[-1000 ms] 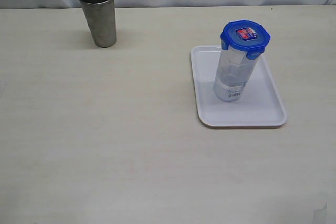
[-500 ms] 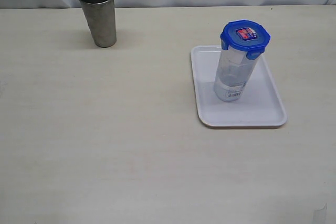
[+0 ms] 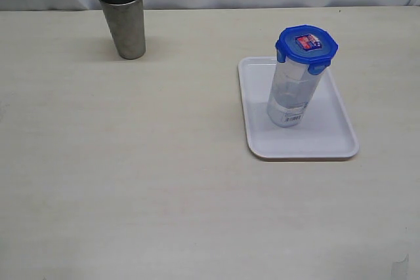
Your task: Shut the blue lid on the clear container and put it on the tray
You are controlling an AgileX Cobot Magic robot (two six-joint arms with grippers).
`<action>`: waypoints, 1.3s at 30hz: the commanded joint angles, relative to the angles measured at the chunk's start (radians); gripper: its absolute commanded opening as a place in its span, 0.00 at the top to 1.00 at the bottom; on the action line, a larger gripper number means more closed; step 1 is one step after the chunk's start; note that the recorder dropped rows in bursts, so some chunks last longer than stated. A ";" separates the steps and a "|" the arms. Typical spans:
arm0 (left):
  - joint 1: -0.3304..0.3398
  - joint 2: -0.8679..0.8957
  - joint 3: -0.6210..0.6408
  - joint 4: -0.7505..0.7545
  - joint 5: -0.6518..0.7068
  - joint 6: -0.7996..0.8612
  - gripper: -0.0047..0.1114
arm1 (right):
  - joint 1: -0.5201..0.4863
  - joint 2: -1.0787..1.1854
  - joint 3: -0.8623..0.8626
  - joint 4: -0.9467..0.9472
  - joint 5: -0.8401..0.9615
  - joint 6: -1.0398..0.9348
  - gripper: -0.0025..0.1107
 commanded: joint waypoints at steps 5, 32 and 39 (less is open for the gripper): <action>0.002 -0.004 0.003 0.011 -0.021 -0.003 0.05 | -0.006 -0.005 0.001 0.008 -0.002 -0.001 0.94; 0.002 -0.004 0.003 0.040 0.003 -0.054 0.82 | -0.006 -0.005 0.001 0.008 -0.002 -0.001 0.94; 0.002 -0.004 0.003 0.040 0.003 -0.026 0.96 | -0.006 -0.005 0.001 0.008 -0.002 -0.001 0.94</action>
